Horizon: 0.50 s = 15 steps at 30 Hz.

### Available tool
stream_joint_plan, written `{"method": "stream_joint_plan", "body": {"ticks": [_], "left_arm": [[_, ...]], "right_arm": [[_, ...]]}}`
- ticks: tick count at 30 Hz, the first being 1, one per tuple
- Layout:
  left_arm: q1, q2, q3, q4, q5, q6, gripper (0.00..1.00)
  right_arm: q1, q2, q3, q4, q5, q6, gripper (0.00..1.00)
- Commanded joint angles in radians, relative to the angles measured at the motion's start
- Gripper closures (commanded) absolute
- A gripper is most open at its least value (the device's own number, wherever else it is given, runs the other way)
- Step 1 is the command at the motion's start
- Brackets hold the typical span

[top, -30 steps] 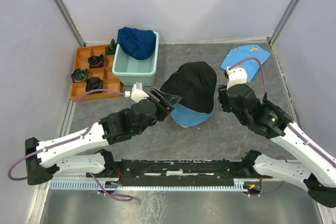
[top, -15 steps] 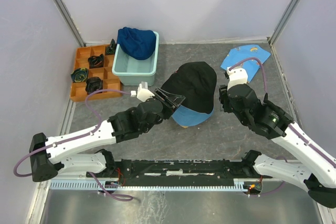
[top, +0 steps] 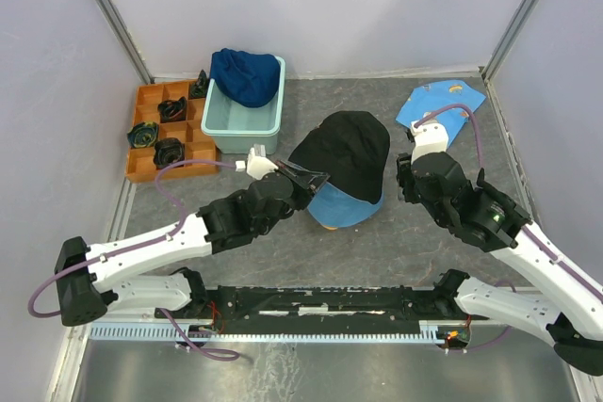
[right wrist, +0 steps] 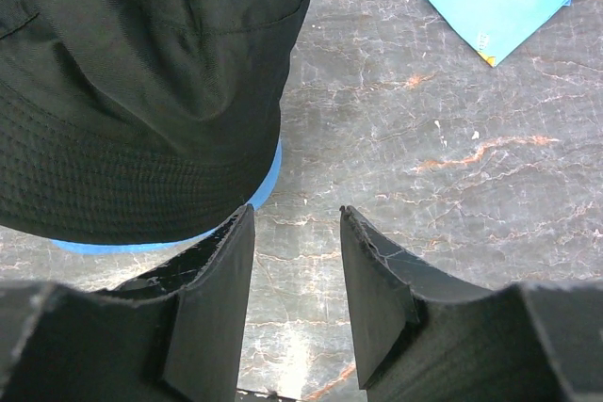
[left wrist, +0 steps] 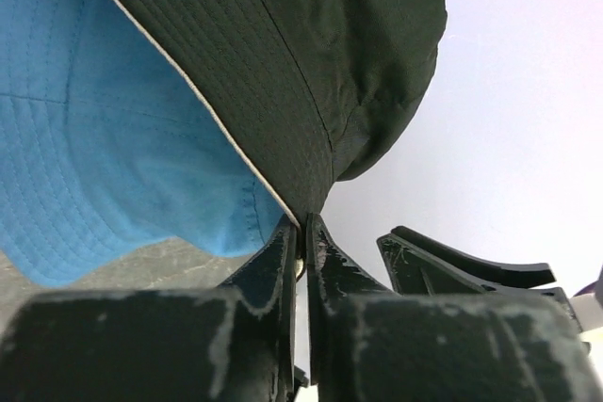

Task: Stack the hats

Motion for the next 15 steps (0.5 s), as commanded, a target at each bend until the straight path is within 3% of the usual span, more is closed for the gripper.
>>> {"method": "stream_joint_plan", "body": {"ticks": [1, 8, 15], "left_arm": [[0.006, -0.016, -0.007, 0.011, -0.031, 0.001, 0.97], [0.007, -0.133, -0.109, -0.102, -0.031, -0.053, 0.97], [0.037, -0.24, -0.26, -0.096, 0.025, -0.121, 0.97]], "right_arm": [[-0.005, -0.006, 0.04, 0.011, 0.027, -0.012, 0.51], [-0.005, 0.007, 0.034, 0.015, 0.027, -0.016, 0.51], [-0.048, 0.024, 0.006, 0.045, -0.027, 0.029, 0.51]]}}
